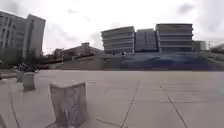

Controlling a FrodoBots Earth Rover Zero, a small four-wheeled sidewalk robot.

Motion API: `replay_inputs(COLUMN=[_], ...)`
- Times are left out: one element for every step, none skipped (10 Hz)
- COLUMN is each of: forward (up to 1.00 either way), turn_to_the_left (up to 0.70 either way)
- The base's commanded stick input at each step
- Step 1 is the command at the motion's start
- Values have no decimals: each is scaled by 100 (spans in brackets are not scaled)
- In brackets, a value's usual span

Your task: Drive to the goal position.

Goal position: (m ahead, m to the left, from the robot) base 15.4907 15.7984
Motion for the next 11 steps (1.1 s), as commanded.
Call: replay_inputs(forward=[70,70,70,70,70,70,70,70,70,70,70], turn_to_the_left=[2,2,2,2,2,2,2,2,2,2,2])
